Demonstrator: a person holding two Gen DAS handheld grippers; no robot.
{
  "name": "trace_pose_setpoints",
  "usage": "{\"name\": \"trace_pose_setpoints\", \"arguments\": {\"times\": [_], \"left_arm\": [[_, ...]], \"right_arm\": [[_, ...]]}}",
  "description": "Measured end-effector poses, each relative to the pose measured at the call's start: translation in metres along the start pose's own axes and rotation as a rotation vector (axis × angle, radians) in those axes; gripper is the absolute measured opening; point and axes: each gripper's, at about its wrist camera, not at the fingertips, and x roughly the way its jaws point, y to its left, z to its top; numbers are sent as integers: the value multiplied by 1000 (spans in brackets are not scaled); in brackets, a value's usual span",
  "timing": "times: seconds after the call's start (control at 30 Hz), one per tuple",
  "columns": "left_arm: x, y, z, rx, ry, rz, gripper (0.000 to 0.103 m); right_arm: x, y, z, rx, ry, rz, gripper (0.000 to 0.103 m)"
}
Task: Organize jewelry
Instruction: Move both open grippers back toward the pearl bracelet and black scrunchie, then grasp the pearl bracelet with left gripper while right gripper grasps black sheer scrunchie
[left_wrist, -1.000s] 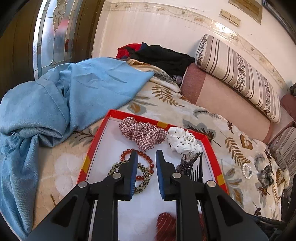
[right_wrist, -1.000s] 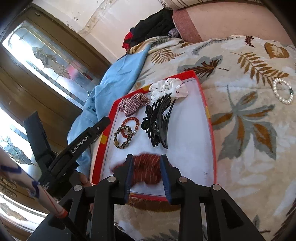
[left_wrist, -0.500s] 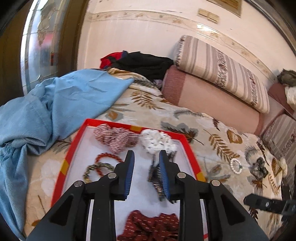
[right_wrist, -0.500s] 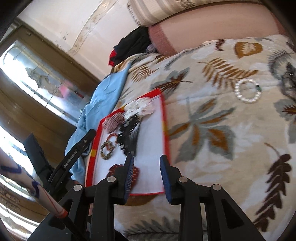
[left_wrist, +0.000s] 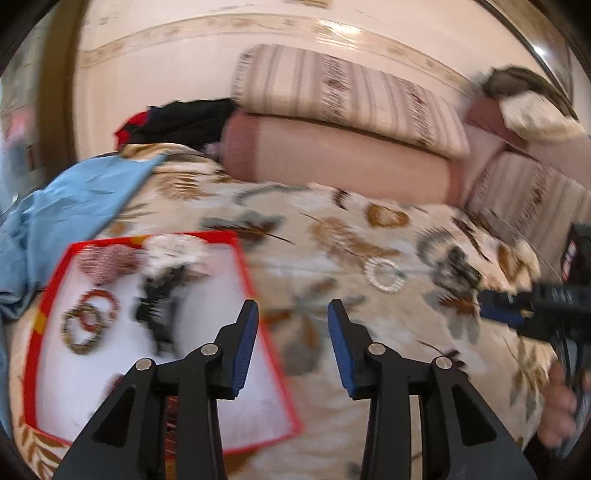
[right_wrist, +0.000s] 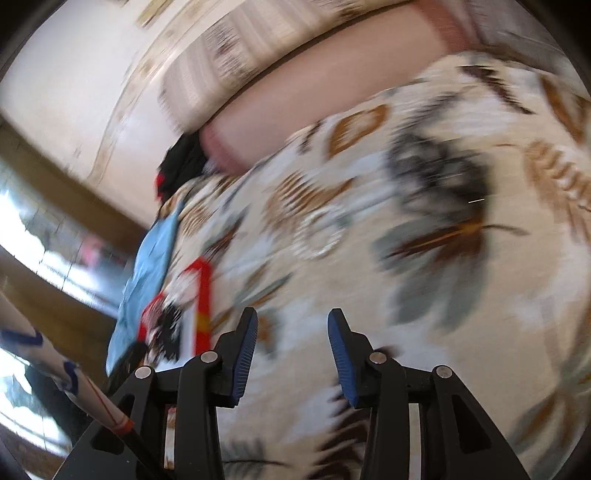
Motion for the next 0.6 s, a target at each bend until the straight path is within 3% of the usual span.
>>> {"name": "trace_pose_setpoints", "arguments": {"times": [0.17,0.37,0.6], "left_arm": [[23,-54,-10,68,93,-79,38],[55,-103,-1,122,175,-165,40],[125,-141,18,198,277,-149,40]], "right_arm": [[-29,-52,21,138,-66,9,44],[-48,-68,41,196,-91,11,48],[-64,-88,58,198,-137,19,53]]}}
